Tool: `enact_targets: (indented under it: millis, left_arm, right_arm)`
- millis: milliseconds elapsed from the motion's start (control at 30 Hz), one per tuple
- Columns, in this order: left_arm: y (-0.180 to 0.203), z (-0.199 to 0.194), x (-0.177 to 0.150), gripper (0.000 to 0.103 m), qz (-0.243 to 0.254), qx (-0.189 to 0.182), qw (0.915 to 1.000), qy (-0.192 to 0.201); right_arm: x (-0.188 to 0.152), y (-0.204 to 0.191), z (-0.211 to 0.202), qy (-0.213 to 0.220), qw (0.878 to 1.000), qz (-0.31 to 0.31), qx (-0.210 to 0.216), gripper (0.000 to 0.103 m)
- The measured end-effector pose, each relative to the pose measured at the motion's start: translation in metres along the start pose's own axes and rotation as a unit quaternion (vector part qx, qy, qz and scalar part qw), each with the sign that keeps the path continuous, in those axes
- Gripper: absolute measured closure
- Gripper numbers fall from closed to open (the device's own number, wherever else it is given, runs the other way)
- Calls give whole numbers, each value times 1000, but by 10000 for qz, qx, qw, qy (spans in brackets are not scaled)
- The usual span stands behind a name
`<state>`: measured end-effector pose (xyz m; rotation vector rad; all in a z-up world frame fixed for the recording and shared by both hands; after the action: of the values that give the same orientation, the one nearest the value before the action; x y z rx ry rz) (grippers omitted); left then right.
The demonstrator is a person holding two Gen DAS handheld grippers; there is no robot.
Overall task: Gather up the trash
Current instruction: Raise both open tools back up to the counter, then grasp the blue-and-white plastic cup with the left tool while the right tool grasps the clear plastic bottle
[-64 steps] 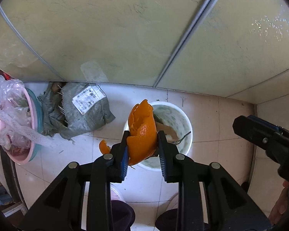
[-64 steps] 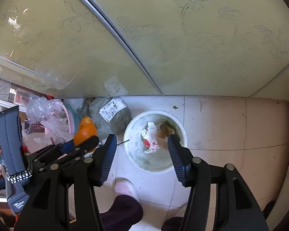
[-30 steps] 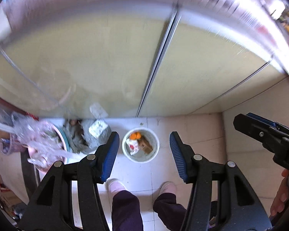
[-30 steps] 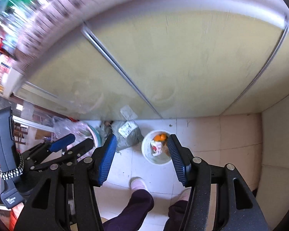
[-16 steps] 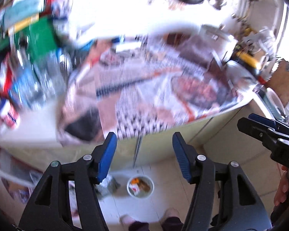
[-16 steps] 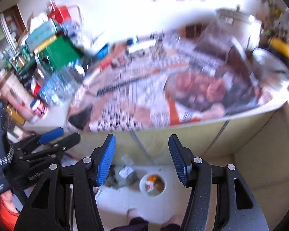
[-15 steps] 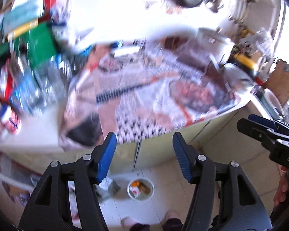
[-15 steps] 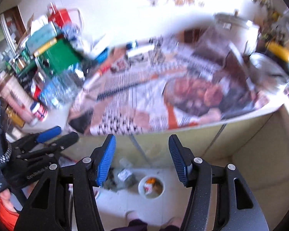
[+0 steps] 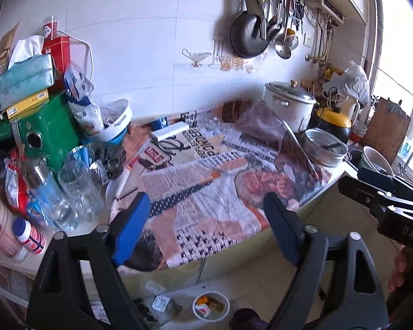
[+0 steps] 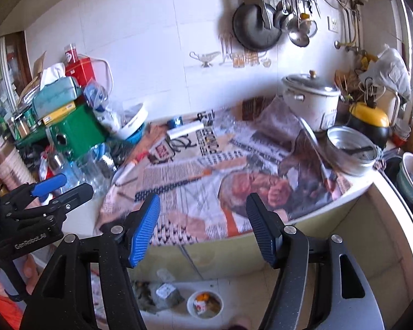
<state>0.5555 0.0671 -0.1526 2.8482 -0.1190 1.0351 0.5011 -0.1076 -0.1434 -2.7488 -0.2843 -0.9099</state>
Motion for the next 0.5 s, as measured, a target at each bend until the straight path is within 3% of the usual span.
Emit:
enact_targets:
  millis: [233,500]
  left_arm:
    - [-19,46,47,16,-318,164,9993,-49]
    - [-34,139,128,16,-806,395,9949,-466]
  right_arm:
    - [47,11,44,75,9999,-64,130,34]
    - [130,55,123,-301,9987,-243,341,34]
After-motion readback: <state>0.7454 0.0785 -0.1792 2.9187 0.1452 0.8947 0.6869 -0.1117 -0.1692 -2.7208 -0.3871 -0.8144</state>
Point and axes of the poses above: each gripper's, at about its wrist camera, not at the fingertips, and z roughly the way its jaws point, y to its right, x to its top, the point moved 10 cm from there along z, roughly the way its jaws point, and after that the axes turned 15 degrees about -y, right-handed, at the moved point
